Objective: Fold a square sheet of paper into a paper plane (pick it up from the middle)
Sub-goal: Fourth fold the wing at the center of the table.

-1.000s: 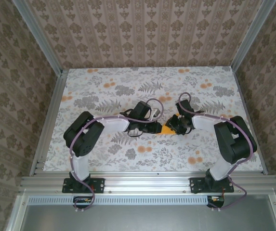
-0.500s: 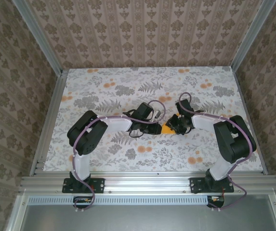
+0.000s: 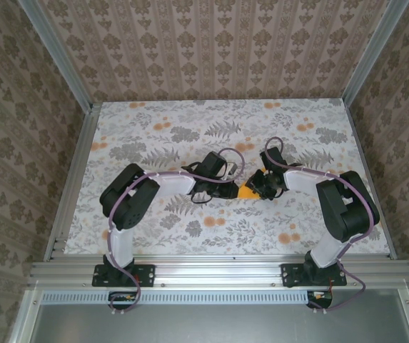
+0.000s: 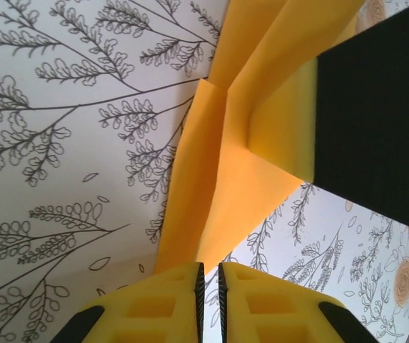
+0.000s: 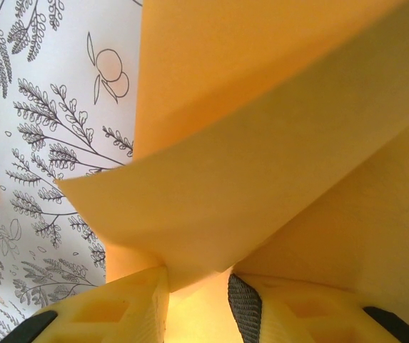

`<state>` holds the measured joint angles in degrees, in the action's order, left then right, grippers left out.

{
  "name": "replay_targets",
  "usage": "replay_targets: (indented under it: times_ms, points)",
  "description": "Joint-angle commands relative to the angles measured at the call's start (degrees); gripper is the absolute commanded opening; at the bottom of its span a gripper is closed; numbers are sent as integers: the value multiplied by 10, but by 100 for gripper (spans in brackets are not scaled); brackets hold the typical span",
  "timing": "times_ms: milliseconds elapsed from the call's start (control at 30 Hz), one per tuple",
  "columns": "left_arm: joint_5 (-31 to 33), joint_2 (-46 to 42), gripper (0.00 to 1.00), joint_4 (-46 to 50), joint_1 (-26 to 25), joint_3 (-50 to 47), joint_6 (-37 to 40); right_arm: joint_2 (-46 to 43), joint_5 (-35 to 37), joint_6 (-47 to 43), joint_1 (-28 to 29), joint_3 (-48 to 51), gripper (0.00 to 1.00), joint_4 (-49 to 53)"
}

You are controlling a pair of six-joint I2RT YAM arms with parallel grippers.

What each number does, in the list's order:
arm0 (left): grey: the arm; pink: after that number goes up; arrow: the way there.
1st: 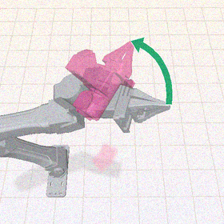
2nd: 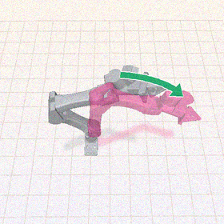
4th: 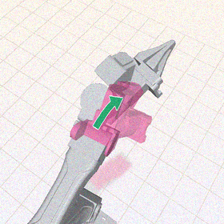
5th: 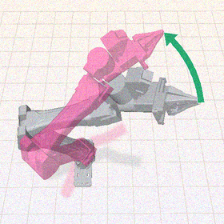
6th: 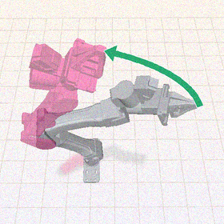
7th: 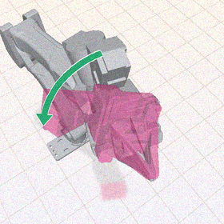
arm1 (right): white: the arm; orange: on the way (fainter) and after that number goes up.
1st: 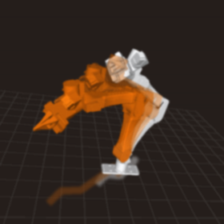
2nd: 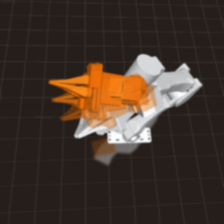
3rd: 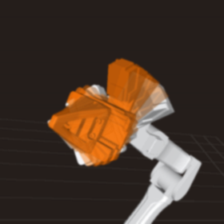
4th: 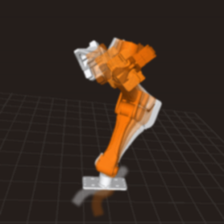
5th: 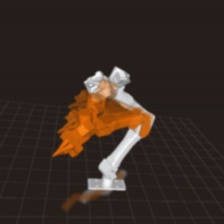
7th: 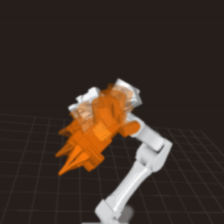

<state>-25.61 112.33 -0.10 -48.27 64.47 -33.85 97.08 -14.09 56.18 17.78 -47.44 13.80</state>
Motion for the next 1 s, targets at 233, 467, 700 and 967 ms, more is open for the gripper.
replay_targets:
  times_ms: [233, 467, 700, 967]
  points:
    - [25, 26, 11, 11, 6, 19, -6, 88, 97, 1, -2, 49, 37, 98]
    - [10, 18, 11, 4, 9, 16, -13, 90, 99, 1, -2, 47, 36, 100]
    - [-15, -14, 13, -43, 17, 9, -46, 92, 100, 1, 0, 45, 35, 104]
    - [-24, 16, 13, -45, 15, 14, -51, 92, 100, -3, 1, 44, 35, 105]
